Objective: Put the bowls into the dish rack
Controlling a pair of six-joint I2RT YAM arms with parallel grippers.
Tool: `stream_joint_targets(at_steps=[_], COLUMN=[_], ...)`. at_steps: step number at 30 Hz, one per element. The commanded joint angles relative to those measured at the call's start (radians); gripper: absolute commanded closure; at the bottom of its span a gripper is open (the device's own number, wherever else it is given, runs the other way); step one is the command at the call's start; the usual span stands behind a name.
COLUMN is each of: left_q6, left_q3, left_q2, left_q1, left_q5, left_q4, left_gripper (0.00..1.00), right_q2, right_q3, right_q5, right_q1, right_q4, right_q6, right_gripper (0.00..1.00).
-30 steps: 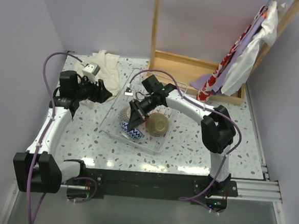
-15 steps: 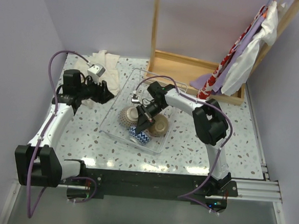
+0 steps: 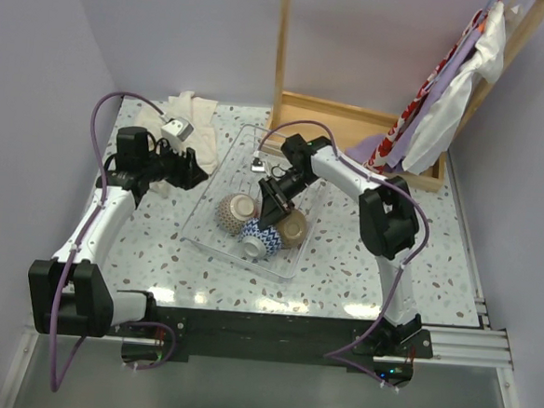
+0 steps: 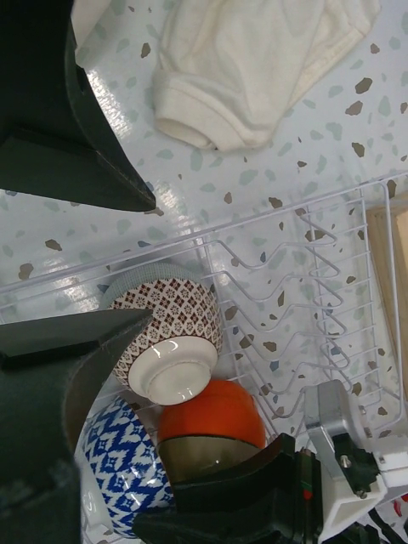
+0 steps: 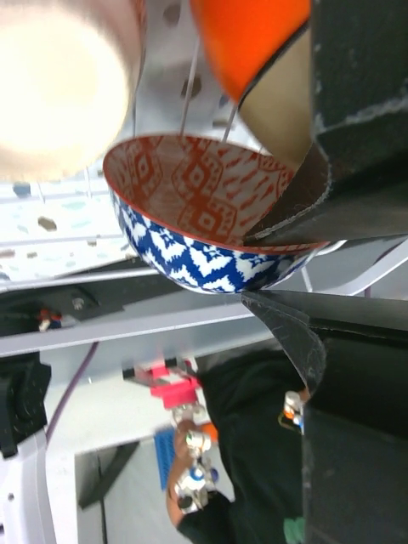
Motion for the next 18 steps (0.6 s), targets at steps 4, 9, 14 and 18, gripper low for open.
stream_joint_targets(at_steps=[4,9,14,18], left_q6=[0.014,0.005,-0.001,0.005], left_q3=[0.007,-0.006,-0.014,0.0], left_q2=[-0.006,-0.018,-0.039,-0.053], left_q1=[-0.002,-0.002,-0.002,-0.002], left_q5=[0.027,0.027,0.031,0.024], left_q4=[0.043,0.063,0.077,0.08], left_gripper=[0.46,0.46,0.46,0.45], right_q2=[-0.098,-0.157,-0.273,-0.327], right_q3=[0.022,0.016,-0.035,-0.055], right_q5=[0.256,0.394,0.468,0.5], right_q1=[-0.006,-0.004,-0.001,-0.001], right_q4=[0.08,0.125,0.24,0.267], right_q6=[-0.014,-0.029,-0.028,-0.063], right_gripper=[0.68,0.66,0.55,0.5])
